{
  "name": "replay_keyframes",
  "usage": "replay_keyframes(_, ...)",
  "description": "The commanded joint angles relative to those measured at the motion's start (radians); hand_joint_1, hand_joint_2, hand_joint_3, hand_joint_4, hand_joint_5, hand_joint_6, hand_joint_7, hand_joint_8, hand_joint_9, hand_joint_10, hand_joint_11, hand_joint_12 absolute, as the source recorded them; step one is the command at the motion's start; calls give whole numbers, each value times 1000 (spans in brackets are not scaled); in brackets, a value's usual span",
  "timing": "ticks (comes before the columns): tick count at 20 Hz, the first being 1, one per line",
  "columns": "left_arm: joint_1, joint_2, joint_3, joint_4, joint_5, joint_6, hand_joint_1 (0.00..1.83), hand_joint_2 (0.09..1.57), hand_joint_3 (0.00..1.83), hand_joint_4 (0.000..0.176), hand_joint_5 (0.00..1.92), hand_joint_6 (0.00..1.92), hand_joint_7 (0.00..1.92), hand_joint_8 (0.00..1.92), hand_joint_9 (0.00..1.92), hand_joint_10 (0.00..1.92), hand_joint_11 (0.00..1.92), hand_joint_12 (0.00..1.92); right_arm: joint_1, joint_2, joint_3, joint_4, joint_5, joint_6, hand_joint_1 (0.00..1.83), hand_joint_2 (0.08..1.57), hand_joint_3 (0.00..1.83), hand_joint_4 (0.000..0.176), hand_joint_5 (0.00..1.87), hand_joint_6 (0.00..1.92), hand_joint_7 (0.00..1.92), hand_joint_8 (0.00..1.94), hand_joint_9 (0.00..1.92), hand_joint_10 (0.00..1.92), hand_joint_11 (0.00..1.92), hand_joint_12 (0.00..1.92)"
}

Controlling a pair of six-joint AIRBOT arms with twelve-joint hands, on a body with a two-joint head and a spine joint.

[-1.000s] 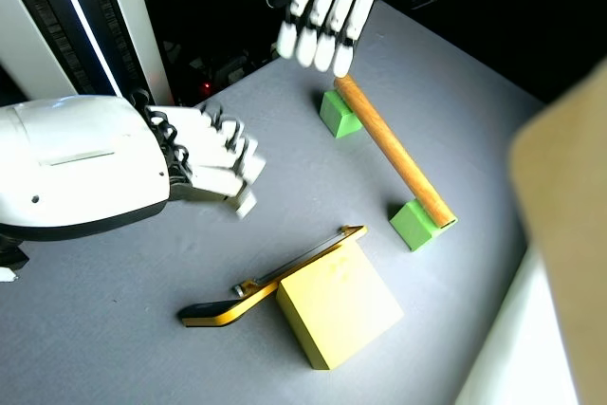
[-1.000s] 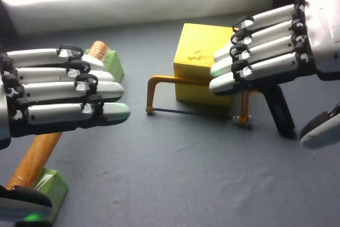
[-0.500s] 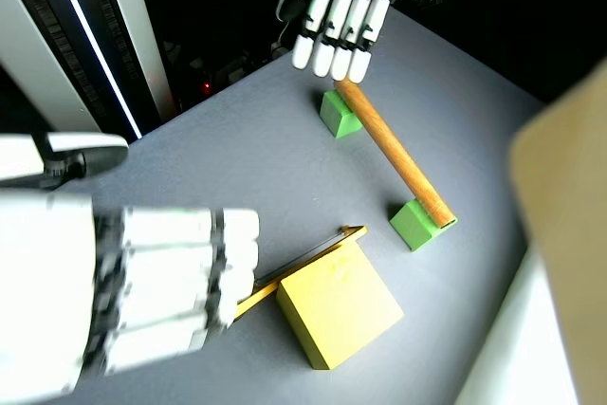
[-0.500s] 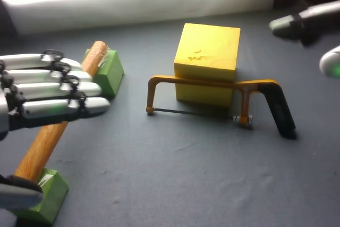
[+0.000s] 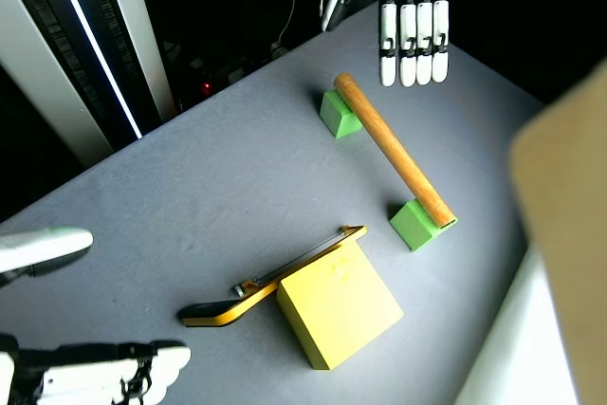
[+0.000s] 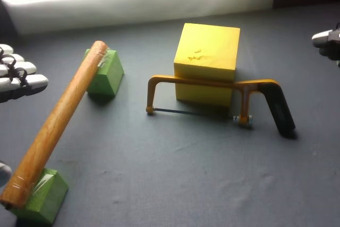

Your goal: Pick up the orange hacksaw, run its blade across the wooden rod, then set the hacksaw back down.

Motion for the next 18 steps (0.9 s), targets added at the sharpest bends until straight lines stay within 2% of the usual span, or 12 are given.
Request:
replay_keyframes(1, -10, 23, -8, -42, -37, -5, 0, 1158, 0, 0, 11, 4, 0, 0, 0, 0, 0, 0, 1, 0, 2, 70, -11, 13, 373, 1110, 0, 0, 68, 0, 102, 0, 108, 0, 0, 618)
replay_keyframes(2, -12, 50, -32, -41, -27, -7, 0, 1156, 0, 0, 1, 0, 0, 0, 0, 0, 0, 0, -20, -12, 7, 109, -21, 2, 387, 1126, 5, 0, 43, 0, 82, 0, 95, 0, 0, 589)
replay_keyframes(5, -4, 109, -94, -41, -13, -11, 0, 1149, 0, 0, 1, 0, 0, 0, 0, 0, 0, 0, -77, -59, 48, 301, 18, -169, 640, 1101, 0, 0, 99, 18, 116, 9, 119, 8, 0, 623)
replay_keyframes(7, -3, 143, -131, -41, -13, -17, 0, 1150, 0, 0, 2, 1, 0, 0, 0, 0, 0, 0, -154, -96, 103, 454, 100, -266, 777, 1105, 0, 0, 125, 16, 128, 6, 121, 5, 0, 589)
replay_keyframes(9, 20, 167, -159, -37, -18, -23, 0, 1155, 0, 0, 2, 1, 0, 0, 0, 0, 0, 0, -252, -128, 147, 636, 196, -375, 902, 1084, 0, 0, 168, 15, 151, 5, 141, 7, 0, 641)
replay_keyframes(12, 36, 178, -187, 23, -36, -41, 0, 1164, 0, 0, 1, 0, 0, 0, 0, 0, 0, 0, -378, -173, 164, 909, 293, -533, 1052, 998, 0, 0, 197, 5, 180, 2, 164, 5, 0, 748)
replay_keyframes(16, 45, 149, -199, 31, 34, -51, 0, 1168, 1, 0, 6, 3, 5, 2, 0, 0, 0, 0, -440, -236, 171, 1108, 375, -606, 1092, 1005, 0, 0, 172, 1, 189, 3, 161, 2, 0, 706)
replay_keyframes(18, 65, 136, -196, 33, 57, -51, 0, 1172, 3, 0, 2, 0, 2, 1, 0, 0, 0, 0, -454, -265, 182, 1159, 401, -618, 1127, 998, 0, 0, 173, 2, 182, 0, 159, 0, 0, 736)
